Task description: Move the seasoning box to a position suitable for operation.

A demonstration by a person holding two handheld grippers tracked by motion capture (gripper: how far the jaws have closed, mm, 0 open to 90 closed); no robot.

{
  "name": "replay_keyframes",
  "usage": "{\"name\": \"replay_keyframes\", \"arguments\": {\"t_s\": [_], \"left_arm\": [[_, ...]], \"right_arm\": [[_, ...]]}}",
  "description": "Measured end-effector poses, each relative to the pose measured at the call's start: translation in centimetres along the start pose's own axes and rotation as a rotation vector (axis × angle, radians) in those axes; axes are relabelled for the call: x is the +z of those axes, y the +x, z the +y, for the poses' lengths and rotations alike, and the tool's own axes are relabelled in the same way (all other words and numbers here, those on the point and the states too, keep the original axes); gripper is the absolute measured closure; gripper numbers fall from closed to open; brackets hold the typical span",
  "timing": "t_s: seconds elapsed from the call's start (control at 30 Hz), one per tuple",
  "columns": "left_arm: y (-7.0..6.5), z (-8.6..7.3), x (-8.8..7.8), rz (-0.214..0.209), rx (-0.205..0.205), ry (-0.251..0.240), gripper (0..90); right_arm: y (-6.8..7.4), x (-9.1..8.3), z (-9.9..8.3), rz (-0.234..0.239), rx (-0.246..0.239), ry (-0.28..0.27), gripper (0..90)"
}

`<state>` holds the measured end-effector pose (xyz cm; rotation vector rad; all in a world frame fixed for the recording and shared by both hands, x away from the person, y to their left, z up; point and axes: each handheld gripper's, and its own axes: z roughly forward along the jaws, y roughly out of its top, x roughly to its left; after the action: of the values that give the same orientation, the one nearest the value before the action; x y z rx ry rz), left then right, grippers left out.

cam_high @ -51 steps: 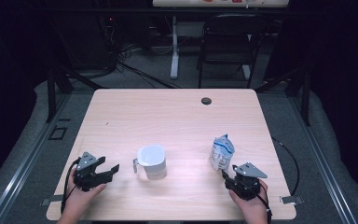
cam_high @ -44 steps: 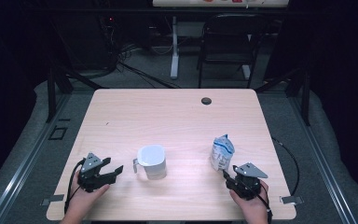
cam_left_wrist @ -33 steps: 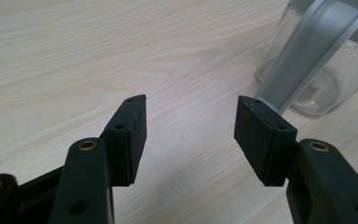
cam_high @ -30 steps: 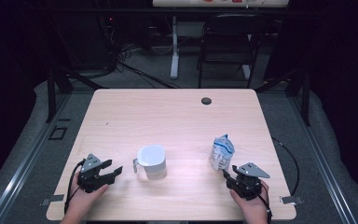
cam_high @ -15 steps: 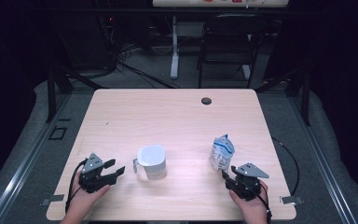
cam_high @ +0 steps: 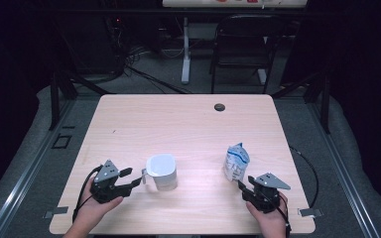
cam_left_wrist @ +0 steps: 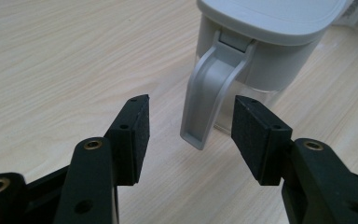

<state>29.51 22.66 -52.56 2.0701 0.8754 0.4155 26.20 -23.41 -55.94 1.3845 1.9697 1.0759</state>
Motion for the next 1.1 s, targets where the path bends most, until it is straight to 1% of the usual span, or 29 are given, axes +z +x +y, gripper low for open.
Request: {"name": "replay_keyframes", "arguments": {"t_s": [0.03, 0.07, 0.13, 0.23, 0.27, 0.3, 0.4, 0.47, 0.53, 0.6, 0.63, 0.7, 0.77, 0.87, 0.93, 1.07, 1.1], "left_arm": [[-0.1, 0.2, 0.1, 0.002, 0.007, -0.007, 47.6], [-0.1, 0.4, 0.1, 0.005, 0.007, -0.008, 47.7], [0.0, 0.6, 0.5, -0.008, -0.004, -0.011, 48.4], [-0.1, 0.6, 0.9, -0.007, -0.004, 0.0, 49.2], [-0.1, 0.4, 1.4, -0.013, -0.01, 0.004, 49.5], [-0.1, 0.4, 1.4, -0.013, -0.01, 0.004, 50.6], [0.1, 0.2, 2.2, -0.038, -0.029, 0.013, 55.0], [0.2, 0.1, 2.5, -0.047, -0.03, 0.02, 56.6], [0.2, 0.1, 2.7, -0.045, -0.027, 0.016, 58.3], [0.3, 0.2, 2.7, -0.061, -0.033, 0.015, 60.4], [0.3, 0.2, 2.8, -0.067, -0.03, 0.016, 62.4], [0.1, 0.2, 2.7, -0.06, -0.018, 0.012, 65.5], [0.1, 0.2, 2.8, -0.054, -0.014, 0.01, 66.0], [-0.1, 0.1, 2.7, -0.036, 0.012, 0.013, 67.3], [-0.2, 0.1, 2.8, -0.024, 0.039, 0.007, 68.3], [-0.4, 0.0, 2.7, -0.012, 0.066, 0.01, 69.5], [-0.4, 0.0, 2.7, -0.013, 0.07, 0.01, 69.6]], "right_arm": [[0.0, 0.0, 0.0, 0.001, 0.009, -0.01, 55.7], [-0.1, 0.0, 0.0, 0.001, 0.006, -0.007, 55.8], [-0.1, -0.1, 0.0, 0.005, 0.009, -0.014, 55.8], [-0.1, -0.1, 0.0, 0.002, 0.013, -0.011, 55.8], [-0.1, 0.0, 0.0, 0.002, 0.013, -0.01, 55.8], [-0.1, 0.0, 0.0, 0.003, 0.013, -0.011, 55.7], [-0.2, 0.1, -0.1, 0.002, 0.018, -0.009, 55.7], [-0.2, 0.1, -0.1, 0.004, 0.017, -0.008, 55.7], [-0.2, 0.1, -0.1, 0.006, 0.015, -0.008, 55.7], [-0.3, 0.1, -0.1, 0.003, 0.016, -0.002, 55.8], [-0.4, 0.1, -0.1, 0.005, 0.023, -0.007, 55.7], [-0.4, 0.1, -0.1, 0.005, 0.023, -0.008, 55.7], [-0.4, 0.1, -0.1, 0.007, 0.029, -0.014, 55.8], [-0.5, -0.1, -0.1, 0.006, 0.032, -0.013, 55.7], [-0.4, -0.1, -0.1, 0.006, 0.029, -0.015, 55.8], [-0.5, 0.0, -0.1, 0.008, 0.037, -0.016, 55.7], [-0.4, 0.0, -0.1, 0.007, 0.033, -0.011, 55.7]]}}
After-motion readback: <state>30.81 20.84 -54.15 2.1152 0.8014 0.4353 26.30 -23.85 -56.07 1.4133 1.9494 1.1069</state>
